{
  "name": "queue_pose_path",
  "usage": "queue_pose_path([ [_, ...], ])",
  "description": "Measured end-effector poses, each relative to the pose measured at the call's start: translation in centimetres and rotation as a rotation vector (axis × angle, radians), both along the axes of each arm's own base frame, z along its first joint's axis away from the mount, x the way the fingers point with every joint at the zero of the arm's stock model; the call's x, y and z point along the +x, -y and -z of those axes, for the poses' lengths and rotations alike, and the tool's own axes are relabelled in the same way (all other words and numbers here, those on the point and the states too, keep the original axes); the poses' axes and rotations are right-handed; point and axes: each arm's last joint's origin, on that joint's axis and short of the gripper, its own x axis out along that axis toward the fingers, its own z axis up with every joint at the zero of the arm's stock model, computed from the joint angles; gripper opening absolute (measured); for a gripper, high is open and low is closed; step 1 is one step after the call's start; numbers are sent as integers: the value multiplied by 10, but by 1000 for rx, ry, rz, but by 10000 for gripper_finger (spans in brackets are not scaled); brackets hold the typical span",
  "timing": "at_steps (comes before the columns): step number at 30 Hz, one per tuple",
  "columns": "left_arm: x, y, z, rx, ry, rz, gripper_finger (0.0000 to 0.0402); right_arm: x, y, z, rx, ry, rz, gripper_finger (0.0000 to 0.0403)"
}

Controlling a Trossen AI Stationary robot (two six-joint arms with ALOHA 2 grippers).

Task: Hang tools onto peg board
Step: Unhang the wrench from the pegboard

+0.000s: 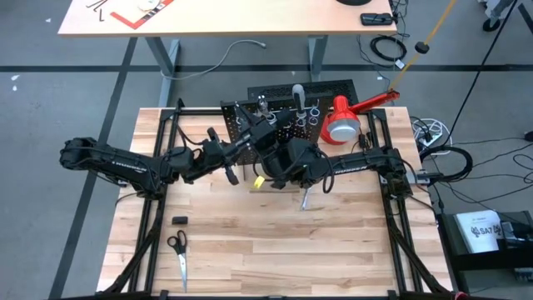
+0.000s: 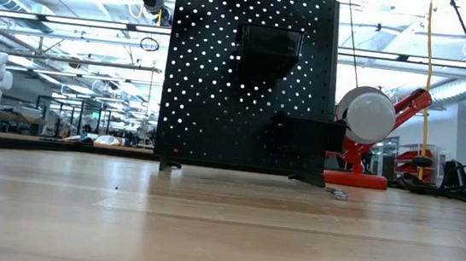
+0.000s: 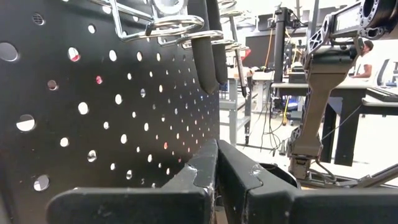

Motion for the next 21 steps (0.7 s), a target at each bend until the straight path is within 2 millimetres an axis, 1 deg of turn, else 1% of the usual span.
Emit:
queue_pose_path([
  [14,0,0,0,0,-1,0,18,-1,3,-4,-72,3,-22,1],
  [21,0,0,0,0,0,0,18,-3,2,-7,-102,-4,-4,0],
])
